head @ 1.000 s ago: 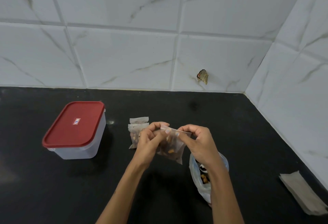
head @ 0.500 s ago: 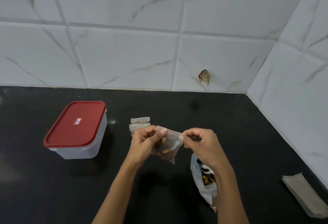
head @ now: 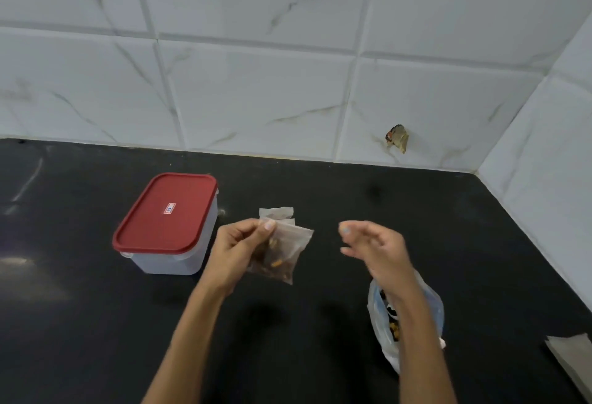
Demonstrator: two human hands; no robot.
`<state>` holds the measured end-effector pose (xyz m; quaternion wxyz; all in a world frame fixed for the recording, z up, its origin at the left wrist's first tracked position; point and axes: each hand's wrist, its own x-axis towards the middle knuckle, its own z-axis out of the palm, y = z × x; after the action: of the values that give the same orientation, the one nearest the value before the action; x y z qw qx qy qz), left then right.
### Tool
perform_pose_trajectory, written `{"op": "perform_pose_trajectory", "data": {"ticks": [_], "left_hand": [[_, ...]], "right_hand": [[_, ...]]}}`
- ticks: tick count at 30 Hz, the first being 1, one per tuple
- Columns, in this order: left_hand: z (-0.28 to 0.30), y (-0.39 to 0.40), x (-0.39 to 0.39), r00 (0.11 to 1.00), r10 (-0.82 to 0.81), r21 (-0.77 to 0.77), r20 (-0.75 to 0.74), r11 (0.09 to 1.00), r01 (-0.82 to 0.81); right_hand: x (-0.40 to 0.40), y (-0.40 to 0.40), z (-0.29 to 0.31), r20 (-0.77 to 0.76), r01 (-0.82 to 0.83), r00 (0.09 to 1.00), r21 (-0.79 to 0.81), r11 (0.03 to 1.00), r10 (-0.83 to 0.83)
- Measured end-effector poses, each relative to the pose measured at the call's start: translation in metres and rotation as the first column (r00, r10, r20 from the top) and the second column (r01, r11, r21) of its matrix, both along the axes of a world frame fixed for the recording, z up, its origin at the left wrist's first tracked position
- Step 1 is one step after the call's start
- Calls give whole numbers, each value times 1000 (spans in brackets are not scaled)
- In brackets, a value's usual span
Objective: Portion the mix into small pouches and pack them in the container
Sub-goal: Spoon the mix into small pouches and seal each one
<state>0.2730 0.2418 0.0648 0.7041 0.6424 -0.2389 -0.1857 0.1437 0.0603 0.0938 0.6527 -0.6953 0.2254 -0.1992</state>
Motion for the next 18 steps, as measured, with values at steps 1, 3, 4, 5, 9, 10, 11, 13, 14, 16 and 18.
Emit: {"op": "perform_pose_trajectory", "data": {"ticks": [1, 3, 4, 5, 9, 10, 11, 13, 14, 16, 18], "left_hand": [[0, -2, 0, 1000, -2, -14, -8, 1000, 1], [-1, -3, 1, 1000, -19, -60, -19, 998, 18], [0, -4, -1, 999, -38, -77, -19, 996, 36], [0, -4, -2, 998, -56, -88, -15, 995, 54], [-1, -3, -2, 994, -61, -108, -88, 993, 51], [-2, -3, 0, 991, -57, -111, -121, 993, 43], [-3, -2, 1, 986, -60, -112, -153, 993, 43], [-7, -1, 6, 977, -85, -99, -196, 993, 66], [-9, 1, 8, 974, -97, -85, -207, 993, 80], [-15, 2, 11, 964, -113, -53, -239, 993, 103], [-22, 3, 12, 949, -120, -25, -293, 993, 118]], "right_hand": [[10, 7, -1, -4, -52, 999, -16, 999, 52], [24, 21, -2, -23, -164, 986, -71, 984, 163], [29, 27, -3, -28, -213, 977, -98, 972, 212], [33, 31, -5, -29, -240, 971, -127, 962, 238], [40, 33, -9, -3, -163, 986, -182, 970, 165], [40, 32, -9, 3, -148, 989, -161, 976, 151], [41, 32, -10, 4, -145, 989, -126, 981, 147], [42, 34, -13, -5, -145, 989, -51, 988, 145], [43, 34, -15, -12, -141, 990, -16, 990, 141], [44, 35, -21, -43, -149, 988, 48, 988, 151], [44, 36, -28, -82, -169, 981, 96, 981, 177]]}}
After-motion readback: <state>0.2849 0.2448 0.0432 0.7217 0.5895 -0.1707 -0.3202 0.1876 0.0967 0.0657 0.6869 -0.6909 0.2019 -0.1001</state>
